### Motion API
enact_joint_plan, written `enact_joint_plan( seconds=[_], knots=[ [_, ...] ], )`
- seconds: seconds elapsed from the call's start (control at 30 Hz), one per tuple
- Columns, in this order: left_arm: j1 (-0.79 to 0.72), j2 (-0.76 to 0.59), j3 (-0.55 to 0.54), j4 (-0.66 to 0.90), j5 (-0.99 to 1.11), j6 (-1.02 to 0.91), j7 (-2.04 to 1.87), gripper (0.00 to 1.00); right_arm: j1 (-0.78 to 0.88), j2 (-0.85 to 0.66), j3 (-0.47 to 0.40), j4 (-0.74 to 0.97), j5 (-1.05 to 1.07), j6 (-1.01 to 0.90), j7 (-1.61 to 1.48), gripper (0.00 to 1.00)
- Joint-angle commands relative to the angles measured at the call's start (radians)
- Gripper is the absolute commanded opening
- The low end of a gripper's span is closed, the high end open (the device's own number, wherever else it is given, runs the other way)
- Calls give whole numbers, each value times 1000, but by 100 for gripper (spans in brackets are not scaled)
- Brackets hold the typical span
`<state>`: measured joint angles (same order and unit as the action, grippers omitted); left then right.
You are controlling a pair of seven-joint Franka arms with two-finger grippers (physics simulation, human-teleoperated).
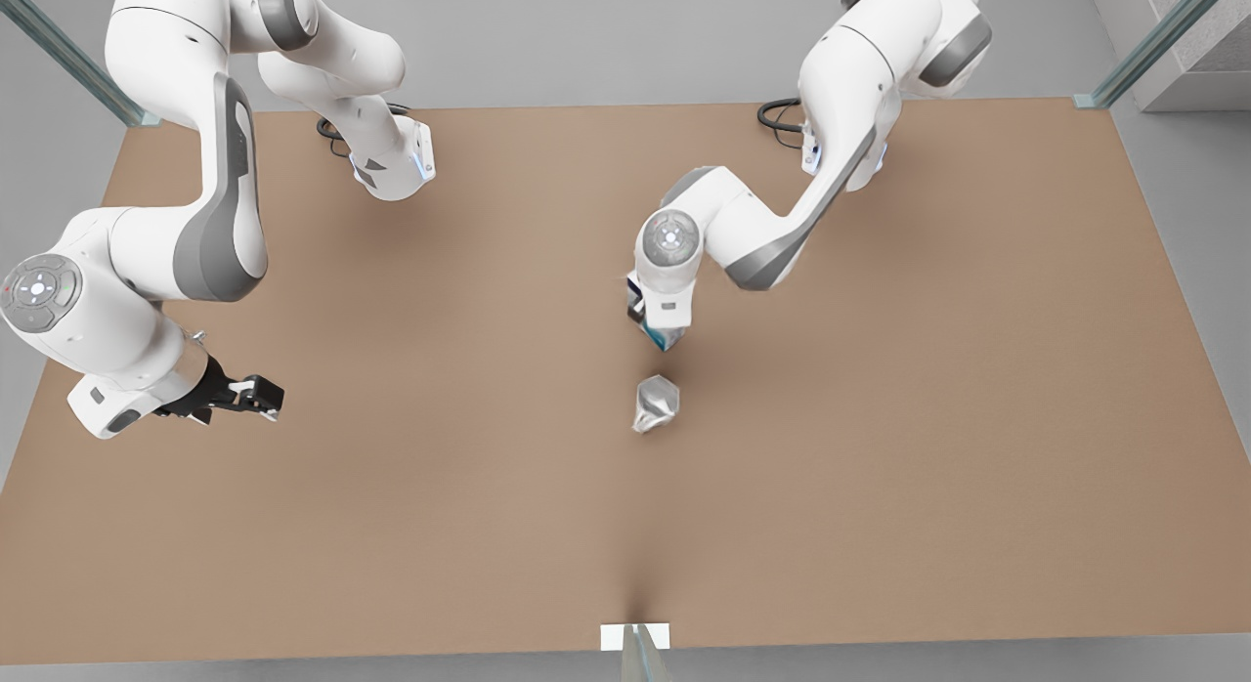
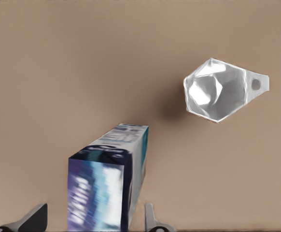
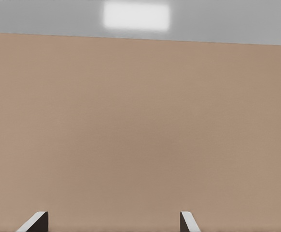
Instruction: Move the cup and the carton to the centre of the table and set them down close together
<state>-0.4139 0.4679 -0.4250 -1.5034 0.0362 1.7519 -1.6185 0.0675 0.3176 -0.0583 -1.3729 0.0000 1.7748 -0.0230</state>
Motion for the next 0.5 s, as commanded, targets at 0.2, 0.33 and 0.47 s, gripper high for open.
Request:
enact_joint_plan(
  seconds=[0.2,0.33,0.47],
  knots=[
    [14,-6,564,247,51,-201,1324,100,-5,0,-3,14,0,-20,-2,100],
    [253,-182,405,206,102,-229,1390,100,-5,-2,-3,14,0,-20,-2,100],
    [299,-238,361,132,122,-190,1456,100,-5,-2,-8,15,-2,-37,-6,100]
  ],
)
